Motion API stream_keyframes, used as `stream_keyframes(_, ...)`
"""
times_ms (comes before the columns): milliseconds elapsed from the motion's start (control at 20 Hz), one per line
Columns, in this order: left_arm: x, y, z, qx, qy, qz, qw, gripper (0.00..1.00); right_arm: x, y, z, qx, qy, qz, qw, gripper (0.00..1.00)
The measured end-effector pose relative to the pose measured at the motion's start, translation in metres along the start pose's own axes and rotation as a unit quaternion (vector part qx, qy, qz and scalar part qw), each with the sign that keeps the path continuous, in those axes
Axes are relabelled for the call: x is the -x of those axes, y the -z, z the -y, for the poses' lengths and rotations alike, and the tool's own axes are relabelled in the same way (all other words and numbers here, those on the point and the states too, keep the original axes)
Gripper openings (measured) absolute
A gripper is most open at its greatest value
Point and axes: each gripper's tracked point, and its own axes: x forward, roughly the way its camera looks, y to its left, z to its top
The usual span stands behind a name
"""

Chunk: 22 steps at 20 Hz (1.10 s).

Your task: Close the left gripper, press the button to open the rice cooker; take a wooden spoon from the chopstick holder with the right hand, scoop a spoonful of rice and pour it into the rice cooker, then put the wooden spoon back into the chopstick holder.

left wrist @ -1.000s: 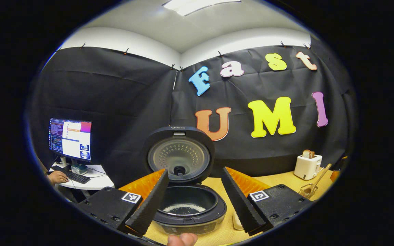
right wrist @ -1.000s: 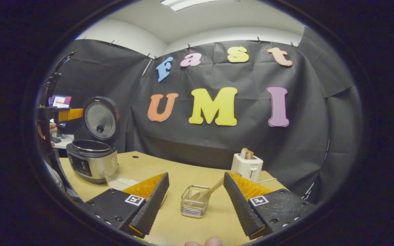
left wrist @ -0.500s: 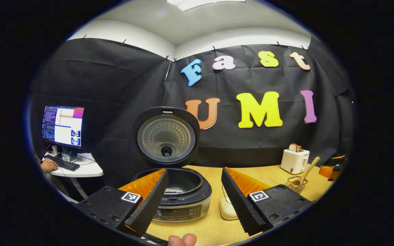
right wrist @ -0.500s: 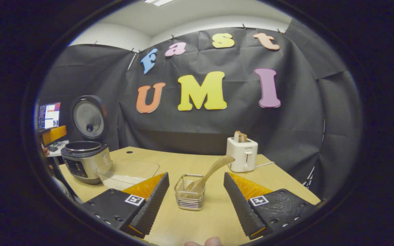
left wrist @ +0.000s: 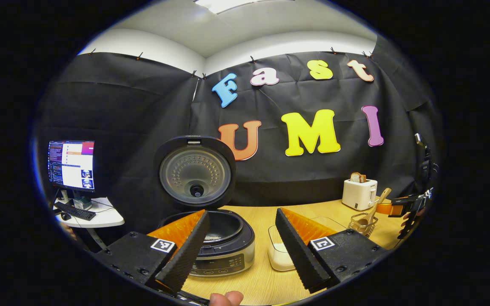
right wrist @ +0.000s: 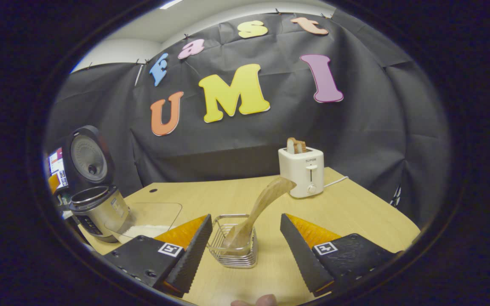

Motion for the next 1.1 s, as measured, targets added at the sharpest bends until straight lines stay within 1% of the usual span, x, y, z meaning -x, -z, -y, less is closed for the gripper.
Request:
stream_keyframes(50, 0.0, 0.0, -0.005, -0.004, -0.007, 0.001, 1.0, 0.94, -0.009, 0.003, 0.002, 0.002, 0.002, -0.003, 1.0, 0.95)
stream_keyframes(100, -0.001, -0.002, -0.011, -0.005, -0.015, 0.006, 1.0, 0.99, -0.016, 0.005, 0.005, -0.001, 0.006, -0.009, 1.0, 0.96)
stream_keyframes(200, -0.002, -0.002, -0.01, -0.001, -0.012, 0.007, 1.0, 0.99, -0.025, 0.005, 0.008, -0.005, 0.01, -0.011, 1.0, 0.96)
stream_keyframes(250, -0.002, -0.001, -0.011, -0.001, -0.011, 0.006, 1.0, 0.99, -0.028, 0.003, 0.011, -0.001, 0.016, -0.008, 1.0, 0.91)
stream_keyframes(300, -0.002, 0.0, -0.012, -0.003, -0.011, 0.005, 1.0, 0.99, -0.033, 0.003, 0.014, 0.009, 0.023, -0.008, 1.0, 0.92)
stream_keyframes(350, -0.003, 0.0, -0.012, -0.004, -0.011, 0.003, 1.0, 0.99, -0.038, 0.002, 0.014, 0.014, 0.023, -0.006, 1.0, 0.96)
stream_keyframes(450, -0.003, 0.003, -0.016, 0.003, -0.016, -0.002, 1.0, 0.99, -0.045, 0.001, 0.012, 0.011, 0.016, -0.009, 1.0, 0.95)
stream_keyframes(550, -0.004, 0.006, -0.02, 0.012, -0.02, -0.006, 1.0, 0.99, -0.054, 0.003, 0.008, -0.001, 0.007, -0.015, 1.0, 0.83)
stream_keyframes(600, -0.004, 0.006, -0.022, 0.013, -0.023, -0.008, 1.0, 0.99, -0.056, 0.004, 0.007, -0.003, 0.005, -0.014, 1.0, 0.68)
stream_keyframes(650, -0.004, 0.007, -0.026, 0.013, -0.027, -0.008, 1.0, 0.99, -0.058, 0.003, 0.007, -0.003, 0.005, -0.014, 1.0, 0.66)
stream_keyframes(700, -0.005, 0.008, -0.029, 0.014, -0.031, -0.008, 0.999, 0.99, -0.06, 0.004, 0.005, -0.005, 0.001, -0.015, 1.0, 0.56)
stream_keyframes(750, -0.006, 0.01, -0.031, 0.014, -0.033, -0.011, 0.999, 0.99, -0.062, 0.002, 0.006, -0.008, 0.002, -0.015, 1.0, 0.54)
stream_keyframes(800, -0.007, 0.014, -0.031, 0.013, -0.033, -0.016, 0.999, 0.99, -0.062, 0.0, 0.008, -0.015, 0.004, -0.01, 1.0, 0.39)
stream_keyframes(850, -0.007, 0.016, -0.032, 0.012, -0.035, -0.021, 0.999, 0.99, -0.062, -0.001, 0.008, -0.023, 0.002, -0.009, 1.0, 0.32)
stream_keyframes(900, -0.008, 0.019, -0.034, 0.01, -0.036, -0.025, 0.999, 0.99, -0.062, 0.001, 0.007, -0.029, -0.002, -0.011, 1.0, 0.22)
stream_keyframes(950, -0.008, 0.019, -0.035, 0.01, -0.038, -0.026, 0.999, 0.99, -0.061, -0.002, 0.003, -0.043, -0.011, -0.004, 0.999, 0.23)
stream_keyframes(1000, -0.009, 0.018, -0.036, 0.013, -0.038, -0.025, 0.999, 0.99, -0.059, -0.006, -0.001, -0.057, -0.018, 0.0, 0.998, 0.15)
stream_keyframes(1050, -0.011, 0.019, -0.036, 0.018, -0.037, -0.02, 0.999, 0.99, -0.058, -0.005, -0.001, -0.055, -0.018, -0.006, 0.998, 0.08)
stream_keyframes(1100, -0.014, 0.021, -0.035, 0.024, -0.037, -0.018, 0.999, 0.99, -0.057, -0.006, -0.002, -0.056, -0.02, -0.002, 0.998, 0.08)
